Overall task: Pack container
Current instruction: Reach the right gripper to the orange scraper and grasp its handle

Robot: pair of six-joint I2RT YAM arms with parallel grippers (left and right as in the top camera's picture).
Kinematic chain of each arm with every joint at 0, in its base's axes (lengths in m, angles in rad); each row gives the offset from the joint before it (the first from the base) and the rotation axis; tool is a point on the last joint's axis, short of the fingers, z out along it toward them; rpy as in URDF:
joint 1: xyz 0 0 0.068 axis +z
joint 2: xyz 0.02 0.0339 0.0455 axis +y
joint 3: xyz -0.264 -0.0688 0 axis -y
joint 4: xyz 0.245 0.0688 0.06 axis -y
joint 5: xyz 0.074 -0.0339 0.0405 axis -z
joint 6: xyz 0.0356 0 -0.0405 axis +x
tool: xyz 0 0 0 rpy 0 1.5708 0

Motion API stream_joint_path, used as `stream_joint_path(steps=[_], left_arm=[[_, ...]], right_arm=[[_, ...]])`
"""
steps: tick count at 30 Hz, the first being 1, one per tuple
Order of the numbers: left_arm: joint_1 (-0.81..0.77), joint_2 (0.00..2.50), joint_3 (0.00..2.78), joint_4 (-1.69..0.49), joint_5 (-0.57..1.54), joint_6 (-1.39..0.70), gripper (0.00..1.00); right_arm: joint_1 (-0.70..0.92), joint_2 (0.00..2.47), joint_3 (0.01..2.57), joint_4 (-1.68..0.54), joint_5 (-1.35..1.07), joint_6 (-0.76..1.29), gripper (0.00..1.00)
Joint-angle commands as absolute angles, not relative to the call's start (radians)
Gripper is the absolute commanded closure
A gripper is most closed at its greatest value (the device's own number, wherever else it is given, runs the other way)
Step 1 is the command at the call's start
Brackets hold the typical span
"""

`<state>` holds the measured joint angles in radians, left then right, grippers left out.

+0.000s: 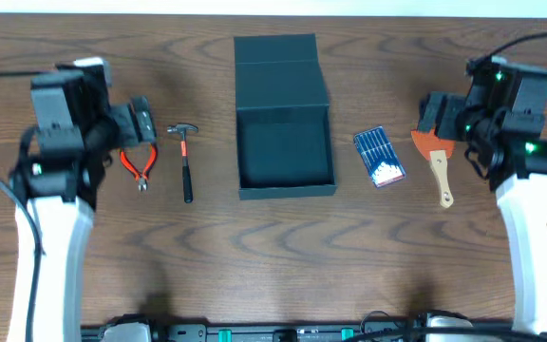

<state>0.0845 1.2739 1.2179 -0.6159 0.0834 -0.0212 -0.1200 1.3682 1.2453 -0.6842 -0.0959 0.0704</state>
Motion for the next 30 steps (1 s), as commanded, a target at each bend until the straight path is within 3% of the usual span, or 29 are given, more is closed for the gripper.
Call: stream_joint_path(steps=[1,9,17,20,30], left_arm=[[0.138,1.345,1.254,-0.609,0.086,0.007,0.02],[0.187,1.431,1.253,-0.605,0.086,0.007,0.02],[0.187,1.473,1.253,-0.605,0.086,0.007,0.02],[0.187,1.480,1.253,-0.605,0.086,0.007,0.02],[0.187,1.483,1.253,-0.606,0.086,0.007,0.02]], right_arm=[[-0.170,1.430,1.269,-0.710,-0.078,-0.020,0.01],[-0.282,1.608,1.269,-0.838,-0.078,-0.324,0.11],[-0.294,1.773,1.269,-0.856,-0.056,-0.341,0.13],[-0.293,1.825,1.269,-0.863,-0.048,-0.336,0.19],[-0.287,1.909,1.269,-0.837,0.071,-0.240,0.19]])
